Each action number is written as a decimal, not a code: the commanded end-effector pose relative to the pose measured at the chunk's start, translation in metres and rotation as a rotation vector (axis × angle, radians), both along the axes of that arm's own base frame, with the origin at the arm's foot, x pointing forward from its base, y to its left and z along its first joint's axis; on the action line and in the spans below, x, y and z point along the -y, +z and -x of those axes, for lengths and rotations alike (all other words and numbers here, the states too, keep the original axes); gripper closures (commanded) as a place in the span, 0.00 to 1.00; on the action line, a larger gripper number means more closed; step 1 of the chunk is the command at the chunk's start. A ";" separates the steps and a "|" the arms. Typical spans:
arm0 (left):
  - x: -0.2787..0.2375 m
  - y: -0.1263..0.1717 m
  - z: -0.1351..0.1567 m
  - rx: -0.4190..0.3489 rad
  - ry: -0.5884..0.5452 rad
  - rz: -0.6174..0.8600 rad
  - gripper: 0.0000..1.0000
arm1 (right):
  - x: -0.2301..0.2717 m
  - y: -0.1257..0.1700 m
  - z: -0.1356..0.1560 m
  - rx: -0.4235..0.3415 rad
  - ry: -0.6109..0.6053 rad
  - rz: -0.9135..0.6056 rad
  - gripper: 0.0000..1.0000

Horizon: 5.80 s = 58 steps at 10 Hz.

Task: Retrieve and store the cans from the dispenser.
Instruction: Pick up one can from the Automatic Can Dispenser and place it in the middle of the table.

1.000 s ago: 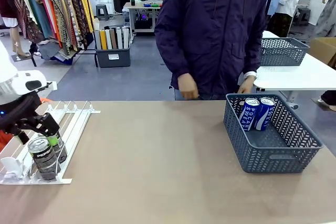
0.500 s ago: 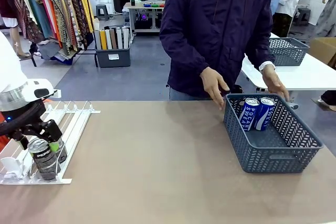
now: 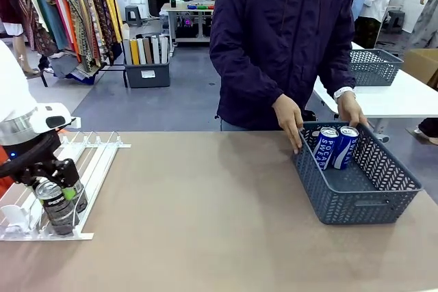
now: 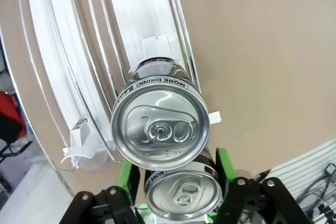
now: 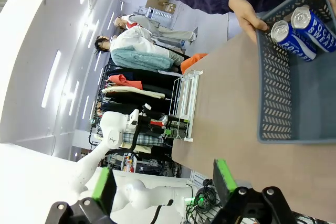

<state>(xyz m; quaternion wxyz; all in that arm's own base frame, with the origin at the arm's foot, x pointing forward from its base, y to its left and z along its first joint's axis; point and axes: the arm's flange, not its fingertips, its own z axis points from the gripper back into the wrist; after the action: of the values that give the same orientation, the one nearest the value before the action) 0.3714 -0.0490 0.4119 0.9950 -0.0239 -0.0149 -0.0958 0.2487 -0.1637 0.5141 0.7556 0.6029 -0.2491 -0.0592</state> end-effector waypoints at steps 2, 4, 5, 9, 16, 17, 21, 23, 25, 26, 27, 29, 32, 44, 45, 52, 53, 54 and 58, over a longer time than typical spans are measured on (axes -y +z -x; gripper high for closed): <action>0.001 -0.010 0.011 0.010 0.004 -0.037 1.00 | -0.001 0.004 -0.003 0.029 -0.005 -0.022 0.00; 0.001 -0.002 0.013 0.023 -0.004 -0.043 1.00 | -0.001 0.004 -0.003 0.029 -0.005 -0.022 0.00; 0.004 0.013 0.016 0.046 -0.017 -0.037 1.00 | -0.001 0.004 -0.003 0.029 -0.005 -0.022 0.00; 0.026 0.142 0.040 0.204 -0.119 0.016 1.00 | -0.001 0.004 -0.003 0.029 -0.005 -0.022 0.00; 0.032 0.203 0.063 0.288 -0.124 0.021 1.00 | -0.001 0.004 -0.003 0.029 -0.005 -0.022 0.00; 0.032 0.203 0.063 0.288 -0.124 0.021 1.00 | -0.001 0.004 -0.003 0.029 -0.005 -0.022 0.00; 0.093 0.189 0.025 0.337 -0.135 0.012 1.00 | -0.001 0.004 -0.003 0.029 -0.005 -0.022 0.00; 0.202 0.164 -0.031 0.344 -0.294 0.019 1.00 | -0.001 0.004 -0.003 0.029 -0.005 -0.022 0.00; 0.313 0.111 -0.071 0.241 -0.475 0.034 1.00 | -0.001 0.004 -0.003 0.029 -0.005 -0.022 0.00; 0.349 0.084 -0.081 0.208 -0.503 0.010 1.00 | -0.001 0.004 -0.003 0.029 -0.005 -0.022 0.00; 0.370 0.061 -0.087 0.168 -0.532 -0.008 1.00 | -0.001 0.004 -0.003 0.029 -0.005 -0.022 0.00; 0.387 0.027 -0.088 0.115 -0.552 -0.040 1.00 | -0.001 0.004 -0.003 0.029 -0.005 -0.022 0.00; 0.387 0.019 -0.087 0.080 -0.559 -0.046 1.00 | -0.001 0.004 -0.003 0.029 -0.005 -0.022 0.00; 0.312 0.100 -0.073 0.113 -0.548 0.071 0.00 | -0.001 0.004 -0.003 0.029 -0.005 -0.022 0.00; 0.261 0.130 -0.065 0.137 -0.504 0.144 0.00 | -0.001 0.004 -0.003 0.029 -0.005 -0.022 0.00; -0.092 0.128 0.000 0.286 -0.033 0.875 0.00 | -0.001 0.004 -0.003 0.029 -0.005 -0.022 0.00; -0.109 0.108 0.008 0.305 0.016 0.960 0.00 | -0.001 0.004 -0.003 0.029 -0.005 -0.022 0.00; -0.115 0.090 0.011 0.299 0.028 1.017 0.00 | -0.001 0.004 -0.003 0.029 -0.005 -0.022 0.00; -0.127 0.102 0.011 0.292 0.061 0.935 0.00 | -0.001 0.004 -0.003 0.029 -0.005 -0.022 0.00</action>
<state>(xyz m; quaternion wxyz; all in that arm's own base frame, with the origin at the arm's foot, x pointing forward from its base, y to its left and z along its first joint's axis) 0.3604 0.0760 0.5072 0.8655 -0.4588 -0.1953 -0.0484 0.2481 -0.1640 0.5141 0.7551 0.6035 -0.2491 -0.0594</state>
